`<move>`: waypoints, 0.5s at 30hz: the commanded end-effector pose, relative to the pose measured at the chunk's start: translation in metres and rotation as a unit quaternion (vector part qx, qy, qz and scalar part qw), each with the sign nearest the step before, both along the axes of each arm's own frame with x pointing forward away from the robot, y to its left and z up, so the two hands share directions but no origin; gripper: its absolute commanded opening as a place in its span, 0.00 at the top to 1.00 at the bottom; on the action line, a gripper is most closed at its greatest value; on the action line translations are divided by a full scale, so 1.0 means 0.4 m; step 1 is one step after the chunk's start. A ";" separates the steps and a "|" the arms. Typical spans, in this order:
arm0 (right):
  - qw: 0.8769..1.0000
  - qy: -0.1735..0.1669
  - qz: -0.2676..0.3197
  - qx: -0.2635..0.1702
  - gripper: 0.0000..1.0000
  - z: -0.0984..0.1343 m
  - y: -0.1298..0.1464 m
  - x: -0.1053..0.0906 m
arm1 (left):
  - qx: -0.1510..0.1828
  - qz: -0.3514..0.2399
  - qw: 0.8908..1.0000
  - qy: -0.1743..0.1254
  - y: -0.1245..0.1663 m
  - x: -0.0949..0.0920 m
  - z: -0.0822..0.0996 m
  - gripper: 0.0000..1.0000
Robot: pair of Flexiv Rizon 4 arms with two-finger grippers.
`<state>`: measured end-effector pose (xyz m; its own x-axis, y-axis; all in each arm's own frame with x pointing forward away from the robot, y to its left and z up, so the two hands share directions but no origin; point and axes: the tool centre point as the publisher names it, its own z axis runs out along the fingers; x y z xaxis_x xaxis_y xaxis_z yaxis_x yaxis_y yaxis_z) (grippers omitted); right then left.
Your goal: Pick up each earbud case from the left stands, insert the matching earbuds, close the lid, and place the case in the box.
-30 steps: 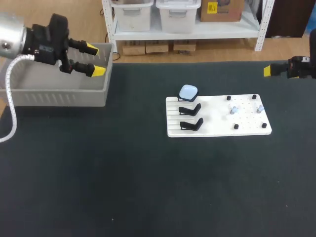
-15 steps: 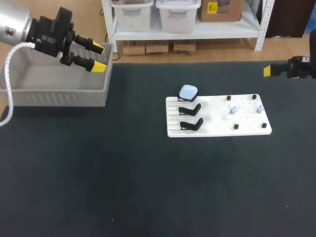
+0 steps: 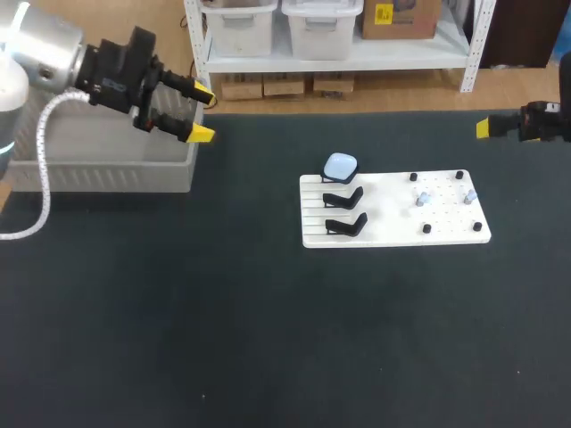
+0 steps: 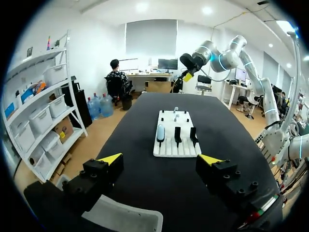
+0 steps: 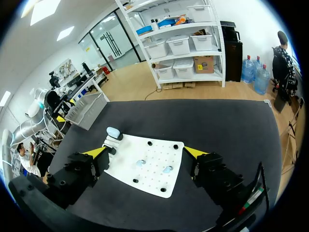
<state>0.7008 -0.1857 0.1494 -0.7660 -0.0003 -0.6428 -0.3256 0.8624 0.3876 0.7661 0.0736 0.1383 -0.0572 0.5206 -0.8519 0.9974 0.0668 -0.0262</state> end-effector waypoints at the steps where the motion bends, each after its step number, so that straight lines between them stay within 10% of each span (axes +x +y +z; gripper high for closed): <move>1: 1.000 0.000 0.000 0.000 0.00 0.001 0.000 -0.001 | 0.009 -0.025 1.000 0.015 -0.046 0.044 -0.024 0.00; 15: 1.000 0.000 0.000 0.000 0.00 0.001 0.000 -0.001 | 0.006 -0.043 0.999 0.033 -0.128 0.019 -0.081 0.00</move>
